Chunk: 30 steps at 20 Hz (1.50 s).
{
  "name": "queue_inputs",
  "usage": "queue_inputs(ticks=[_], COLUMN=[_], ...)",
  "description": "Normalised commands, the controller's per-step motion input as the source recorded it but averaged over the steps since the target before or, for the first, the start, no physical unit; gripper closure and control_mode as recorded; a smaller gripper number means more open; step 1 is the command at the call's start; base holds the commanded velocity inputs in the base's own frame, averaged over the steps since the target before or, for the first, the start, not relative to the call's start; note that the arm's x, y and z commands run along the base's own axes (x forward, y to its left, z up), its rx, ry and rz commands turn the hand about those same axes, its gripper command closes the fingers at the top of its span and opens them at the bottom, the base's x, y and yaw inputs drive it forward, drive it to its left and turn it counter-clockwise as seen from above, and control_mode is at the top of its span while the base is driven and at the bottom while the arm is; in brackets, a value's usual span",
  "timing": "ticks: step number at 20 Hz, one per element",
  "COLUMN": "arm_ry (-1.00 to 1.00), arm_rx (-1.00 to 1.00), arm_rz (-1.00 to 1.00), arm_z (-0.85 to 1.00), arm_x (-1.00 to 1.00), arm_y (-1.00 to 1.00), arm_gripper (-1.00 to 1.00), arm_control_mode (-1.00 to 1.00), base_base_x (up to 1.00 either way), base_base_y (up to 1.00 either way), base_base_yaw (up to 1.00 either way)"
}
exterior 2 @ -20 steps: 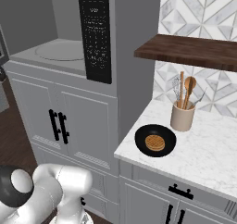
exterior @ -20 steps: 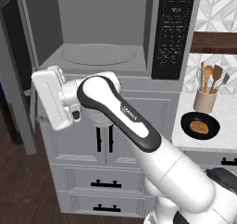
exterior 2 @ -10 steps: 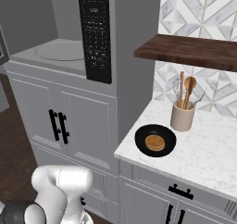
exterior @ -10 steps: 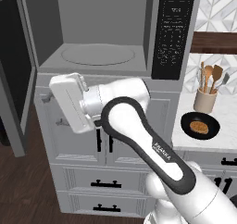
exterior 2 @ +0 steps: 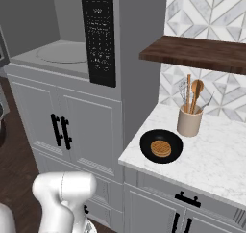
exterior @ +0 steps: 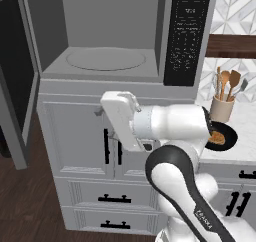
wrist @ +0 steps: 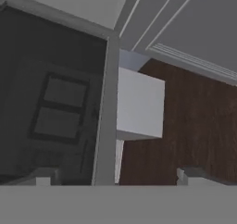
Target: Open the microwave, place the bowl with waffle inside the microwave, then close the microwave door and turn it on.
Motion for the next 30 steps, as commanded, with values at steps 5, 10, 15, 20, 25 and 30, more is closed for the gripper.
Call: queue_inputs(ticks=[5, 10, 15, 20, 25, 30], arm_ry=[0.0, 0.0, 0.0, 0.01, 0.01, 0.0], arm_rx=[-0.08, -0.07, -0.06, -0.11, -0.1, -0.02], arm_rz=[-0.37, -0.3, -0.28, -0.29, -0.29, -0.12], arm_z=[-0.01, 0.0, -0.03, -0.23, -0.31, -0.28], arm_x=[0.0, -0.2, -0.25, -0.05, 0.0, -0.08], arm_y=[-1.0, -1.0, -1.0, -1.0, -1.0, -1.0], arm_gripper=[-1.0, -1.0, -1.0, -1.0, -1.0, -1.0], arm_control_mode=[-1.0, -1.0, -1.0, -1.0, -1.0, -1.0], base_base_x=[0.0, 0.0, 0.0, 0.0, 0.0, 0.0], base_base_y=[0.0, 0.0, 0.0, 0.0, 0.0, 0.0], base_base_yaw=[0.0, 0.0, 0.0, 0.0, 0.0, 0.0])
